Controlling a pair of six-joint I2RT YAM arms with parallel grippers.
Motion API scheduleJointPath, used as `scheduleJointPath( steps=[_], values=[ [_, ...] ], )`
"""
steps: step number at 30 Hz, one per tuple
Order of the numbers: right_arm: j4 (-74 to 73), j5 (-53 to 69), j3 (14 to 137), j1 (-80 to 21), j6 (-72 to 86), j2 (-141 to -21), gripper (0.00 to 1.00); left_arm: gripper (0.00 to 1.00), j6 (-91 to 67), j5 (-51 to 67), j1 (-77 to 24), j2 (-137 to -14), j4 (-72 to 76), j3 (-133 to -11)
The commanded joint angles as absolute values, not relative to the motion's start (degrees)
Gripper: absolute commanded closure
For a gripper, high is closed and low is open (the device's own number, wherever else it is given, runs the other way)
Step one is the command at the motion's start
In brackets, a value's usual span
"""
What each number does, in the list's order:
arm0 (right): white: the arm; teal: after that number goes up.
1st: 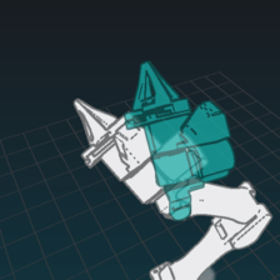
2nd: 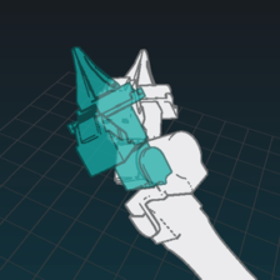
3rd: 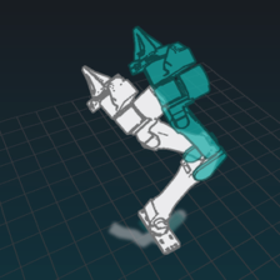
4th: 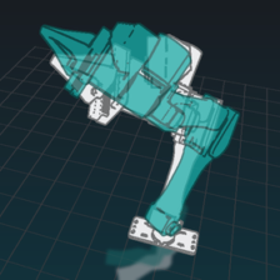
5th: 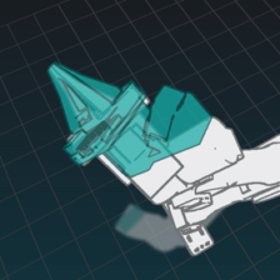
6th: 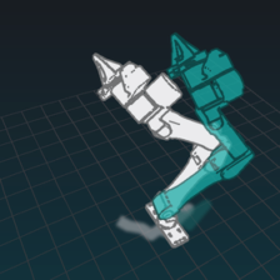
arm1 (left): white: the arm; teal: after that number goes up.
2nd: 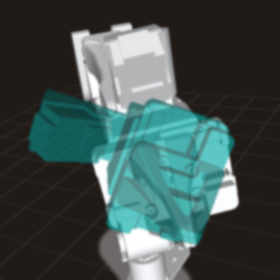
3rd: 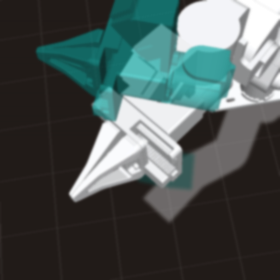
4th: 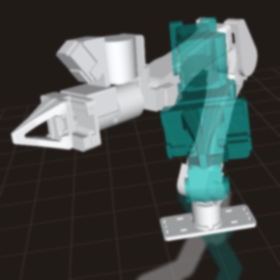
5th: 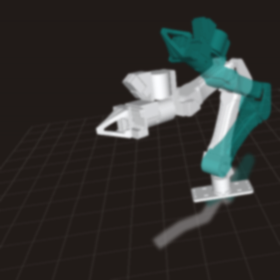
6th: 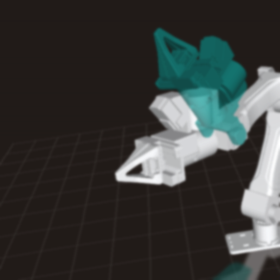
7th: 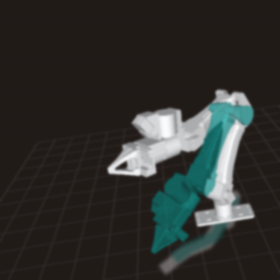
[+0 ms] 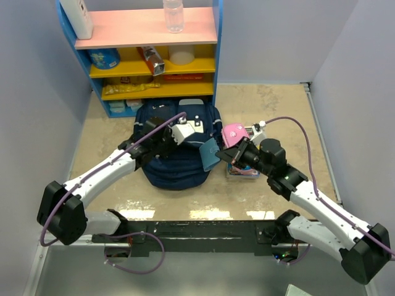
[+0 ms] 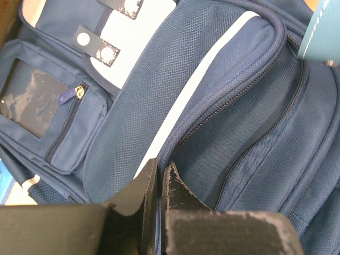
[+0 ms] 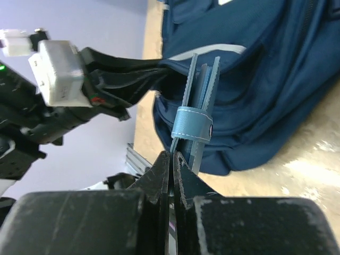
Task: Pack the student bag
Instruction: Place the personal item in the student bag.
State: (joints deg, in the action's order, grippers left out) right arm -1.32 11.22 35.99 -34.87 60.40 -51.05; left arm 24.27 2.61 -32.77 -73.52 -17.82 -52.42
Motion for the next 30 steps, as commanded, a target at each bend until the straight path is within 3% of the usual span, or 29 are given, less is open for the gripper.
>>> scheduleJointPath(
  steps=[1, 16, 30],
  values=[
    [5.0, 8.9, 36.9, -36.6, 63.1, -51.9, 1.0, 1.0, 20.7, 3.5, -32.6, -76.1, -10.6, -57.8],
    [14.1, 6.1, 32.3, -44.1, 69.4, -56.2, 1.0, 1.0, 20.7, 4.6, -32.9, -76.6, -9.3, -56.7],
    [28.3, -7.5, 30.0, -48.5, 77.3, -67.2, 1.0, 1.0, 24.3, 10.4, -32.9, -72.0, -12.7, -54.1]
  ],
)
